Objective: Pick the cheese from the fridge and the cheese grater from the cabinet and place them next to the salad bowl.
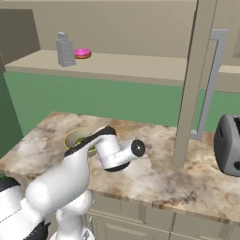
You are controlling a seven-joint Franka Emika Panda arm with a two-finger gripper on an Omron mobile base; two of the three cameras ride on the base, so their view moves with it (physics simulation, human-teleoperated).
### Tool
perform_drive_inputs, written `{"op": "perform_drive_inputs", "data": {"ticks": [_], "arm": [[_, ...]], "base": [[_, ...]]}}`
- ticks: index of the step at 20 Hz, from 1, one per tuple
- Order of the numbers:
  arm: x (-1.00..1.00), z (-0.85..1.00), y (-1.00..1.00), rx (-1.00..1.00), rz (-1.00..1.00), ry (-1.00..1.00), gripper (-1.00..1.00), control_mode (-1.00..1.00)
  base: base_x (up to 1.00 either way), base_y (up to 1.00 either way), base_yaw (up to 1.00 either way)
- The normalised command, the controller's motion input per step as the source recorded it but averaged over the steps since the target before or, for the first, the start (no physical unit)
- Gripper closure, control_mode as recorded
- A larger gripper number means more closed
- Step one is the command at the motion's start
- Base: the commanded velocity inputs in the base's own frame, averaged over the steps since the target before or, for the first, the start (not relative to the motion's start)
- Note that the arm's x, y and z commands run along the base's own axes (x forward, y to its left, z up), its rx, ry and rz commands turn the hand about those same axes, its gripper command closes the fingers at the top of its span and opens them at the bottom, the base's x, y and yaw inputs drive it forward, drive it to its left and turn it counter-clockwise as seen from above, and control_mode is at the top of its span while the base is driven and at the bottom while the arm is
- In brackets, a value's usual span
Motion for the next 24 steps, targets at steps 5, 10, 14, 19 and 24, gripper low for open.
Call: {"op": "perform_drive_inputs", "data": {"ticks": [5,10,14,19,24], "arm": [[-0.14,0.69,0.02,0.03,-0.29,0.23,-1.00,-1.00],[-0.23,0.74,0.04,0.06,-0.08,0.19,-1.00,-1.00],[-0.22,0.84,0.03,0.05,-0.07,0.14,-1.00,-1.00],[-0.23,0.71,0.03,0.01,-0.14,0.09,-1.00,-1.00],[-0.24,0.60,0.07,0.00,-0.20,0.04,-1.00,-1.00]], "base": [[0.00,0.00,0.00],[0.00,0.00,0.00],[0.00,0.00,0.00],[0.00,0.00,0.00],[0.00,0.00,0.00]]}}
